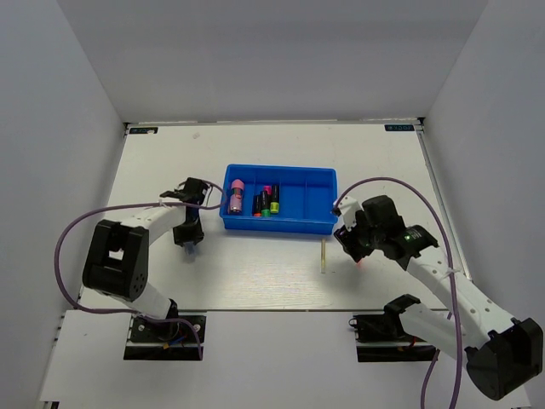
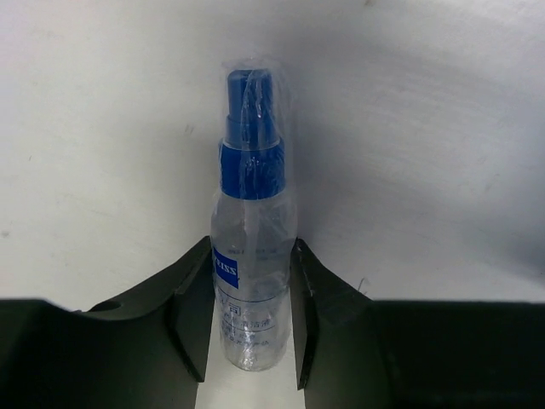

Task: Sort the stationery into containers
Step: Pick up the stationery from the center of the board, then place the stationery in the storage box.

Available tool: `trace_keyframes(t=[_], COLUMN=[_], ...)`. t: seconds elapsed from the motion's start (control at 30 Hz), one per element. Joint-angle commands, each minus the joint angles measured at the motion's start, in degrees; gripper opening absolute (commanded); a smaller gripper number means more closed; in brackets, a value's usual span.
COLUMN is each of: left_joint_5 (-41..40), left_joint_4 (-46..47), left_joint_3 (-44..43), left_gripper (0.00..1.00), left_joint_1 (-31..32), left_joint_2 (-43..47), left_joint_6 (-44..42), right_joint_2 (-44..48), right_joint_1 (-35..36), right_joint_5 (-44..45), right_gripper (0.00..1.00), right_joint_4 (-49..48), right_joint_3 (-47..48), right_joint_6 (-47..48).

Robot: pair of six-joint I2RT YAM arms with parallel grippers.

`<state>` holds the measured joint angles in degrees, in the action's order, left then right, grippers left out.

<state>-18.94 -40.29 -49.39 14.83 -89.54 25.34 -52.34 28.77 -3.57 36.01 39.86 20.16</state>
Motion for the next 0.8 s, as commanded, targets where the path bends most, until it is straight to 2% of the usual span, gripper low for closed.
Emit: trace_keyframes(t=[0.0, 0.03, 0.07, 0.1, 0.13, 0.17, 0.2, 0.23, 0.33, 0.37, 0.4, 0.43, 0.47, 0.5, 0.6, 0.63, 0.77], left_joint_5=[-2.07, -1.02, -0.75, -0.23, 0.47, 0.83, 1.01, 1.18, 4.16, 8.87, 10.22, 11.54, 13.73, 14.8, 15.51, 15.16, 15.16], left_joint_4=[-5.49, -6.02, -7.77, -8.22, -8.66, -10.4, -10.77, -11.29, -9.72, -8.76, -5.97, -4.89, -4.1, -2.53, -1.81, -1.81, -2.33], left_joint_3=[-2.99, -3.61, -5.27, -7.2, -9.65, -11.07, -15.52, -16.96, -23.09, -24.08, -26.18, -28.2, -30.92, -32.43, -40.68, -45.4, -53.87], left_gripper=[0.0, 0.0, 0.0, 0.0, 0.0, 0.0, 0.0, 0.0, 0.0, 0.0, 0.0, 0.0, 0.0, 0.0, 0.0, 0.0, 0.0], left_joint_1=[-0.24, -0.15, 0.02, 1.42, 2.21, 3.18, 4.06, 7.89, 13.71, 15.56, 16.28, 17.76, 19.43, 20.06, 23.83, 24.97, 27.0], left_joint_2=[5.58, 6.82, 9.62, 12.08, 13.15, 14.73, 15.0, 15.09, 13.69, 12.03, 9.67, 7.03, 5.27, 2.03, -5.37, -10.34, -18.91], left_joint_6=[1.81, 1.99, 2.08, 1.99, 1.99, 2.16, 2.17, 2.34, 3.13, 3.48, 3.92, 4.19, 4.28, 4.54, 4.1, 3.67, 3.13], right_joint_2=[1.27, 1.1, 1.1, 0.84, 0.83, 0.57, 0.22, -0.04, -0.83, -1.01, -1.01, -1.19, -1.19, -1.28, -1.89, -2.24, -2.16], right_joint_1=[-0.21, -0.21, -0.21, -0.3, -0.21, -0.12, -0.12, -0.04, -0.12, -0.3, -0.21, -0.3, -0.12, -0.21, -0.3, -0.39, -0.3], right_joint_5=[-0.21, -0.12, -0.12, -0.12, -0.12, 0.06, 0.58, 1.02, 5.57, 8.38, 9.45, 10.07, 11.9, 12.27, 15.08, 15.52, 15.79], right_gripper=[0.64, 0.82, 0.84, 0.79, 0.68, 0.48, 0.28, 0.0, 0.0, 0.04, 0.17, 0.35, 0.44, 0.48, 0.48, 0.48, 0.48], right_joint_4=[-0.77, -0.77, -0.94, -0.85, -0.85, -1.03, -1.03, -1.12, -2.25, -3.04, -3.4, -3.75, -4.1, -4.19, -4.72, -4.72, -4.9], right_joint_3=[0.13, 0.31, 0.22, 0.22, 0.31, 0.4, 0.48, 0.49, 0.75, 0.84, 0.92, 1.01, 1.01, 0.93, 0.84, 0.92, 0.84], right_joint_6=[0.93, 0.84, 0.84, 0.84, 0.84, 0.84, 0.67, 0.32, -1.69, -2.05, -2.84, -3.63, -4.34, -4.6, -5.83, -5.92, -5.92])
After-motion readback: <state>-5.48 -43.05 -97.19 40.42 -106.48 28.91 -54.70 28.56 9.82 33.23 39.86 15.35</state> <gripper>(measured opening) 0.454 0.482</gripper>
